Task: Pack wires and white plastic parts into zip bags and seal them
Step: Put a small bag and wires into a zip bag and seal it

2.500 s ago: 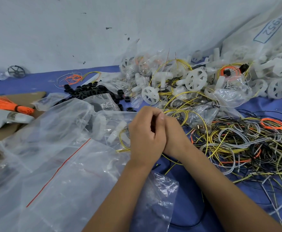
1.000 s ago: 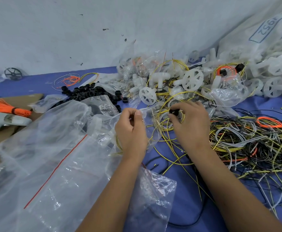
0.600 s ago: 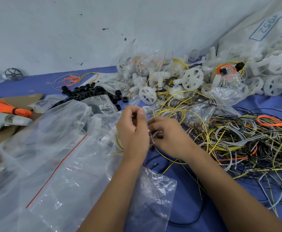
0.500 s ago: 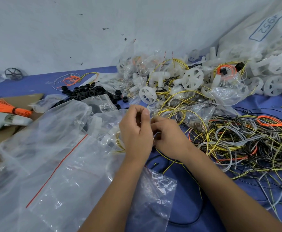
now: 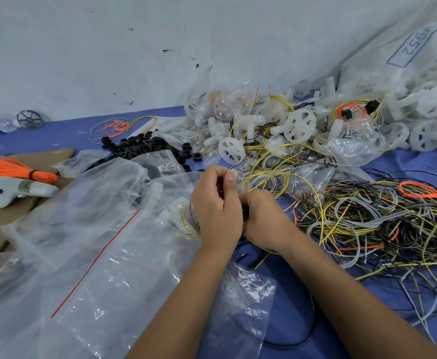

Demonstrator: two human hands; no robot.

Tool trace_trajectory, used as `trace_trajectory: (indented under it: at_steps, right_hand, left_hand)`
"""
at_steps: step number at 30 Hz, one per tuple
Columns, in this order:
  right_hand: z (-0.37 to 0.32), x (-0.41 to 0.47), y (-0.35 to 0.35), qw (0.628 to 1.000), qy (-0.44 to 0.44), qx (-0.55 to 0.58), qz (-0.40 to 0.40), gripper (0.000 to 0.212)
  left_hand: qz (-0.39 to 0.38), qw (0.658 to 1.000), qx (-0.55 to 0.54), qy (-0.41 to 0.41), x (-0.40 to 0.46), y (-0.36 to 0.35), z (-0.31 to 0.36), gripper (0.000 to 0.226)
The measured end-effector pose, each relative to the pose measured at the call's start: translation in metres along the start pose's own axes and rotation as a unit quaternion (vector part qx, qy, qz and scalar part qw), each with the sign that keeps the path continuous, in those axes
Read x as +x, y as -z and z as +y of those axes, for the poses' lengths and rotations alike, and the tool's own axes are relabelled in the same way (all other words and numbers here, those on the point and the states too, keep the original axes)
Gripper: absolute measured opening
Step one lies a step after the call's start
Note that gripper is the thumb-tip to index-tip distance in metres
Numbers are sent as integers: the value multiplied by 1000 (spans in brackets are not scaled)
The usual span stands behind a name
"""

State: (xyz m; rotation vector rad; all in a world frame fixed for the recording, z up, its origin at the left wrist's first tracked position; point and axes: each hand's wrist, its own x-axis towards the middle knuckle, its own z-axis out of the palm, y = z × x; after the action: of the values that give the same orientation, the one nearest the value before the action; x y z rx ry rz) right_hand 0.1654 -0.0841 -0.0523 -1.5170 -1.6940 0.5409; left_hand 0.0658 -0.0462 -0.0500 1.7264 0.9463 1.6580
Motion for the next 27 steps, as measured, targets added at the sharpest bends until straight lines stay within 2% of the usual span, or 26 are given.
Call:
trace_trajectory:
  at_steps: [7, 9, 10, 12, 15, 17, 19, 22, 24, 27]
  right_hand:
    - [1, 5, -5, 996, 74, -14, -43, 25]
    - [1, 5, -3, 997, 74, -6, -33, 25]
    - [1, 5, -1, 997, 75, -5, 2, 22]
    - [-1, 5, 3, 987, 81, -12, 139, 18]
    - [-5, 2, 12, 939, 52, 41, 337, 28]
    - [-6, 0, 12, 917, 24, 109, 384, 25]
    - [-6, 0, 9, 921, -16, 175, 347, 44]
    - [-6, 5, 4, 930, -34, 279, 238, 69]
    - [-4, 9, 6, 909, -31, 347, 228, 64]
    - [-1, 10, 13, 884, -43, 361, 295, 34]
  left_hand:
    - [-33, 997, 55, 52, 7, -2, 1, 20]
    - [-43, 995, 55, 68, 14, -4, 9, 22]
    - [-35, 995, 53, 80, 20, -5, 14, 24]
    - [5, 993, 40, 110, 35, -6, 24, 27]
    - [47, 988, -26, 147, 57, -5, 43, 21]
    - [54, 987, -72, 137, 67, -3, 59, 20]
    - [48, 986, -104, 121, 74, -3, 75, 20]
    - [7, 976, -162, 147, 80, -7, 93, 15]
    - [-50, 970, -167, 171, 80, -10, 100, 15]
    - [-162, 959, -150, 176, 81, -7, 103, 22]
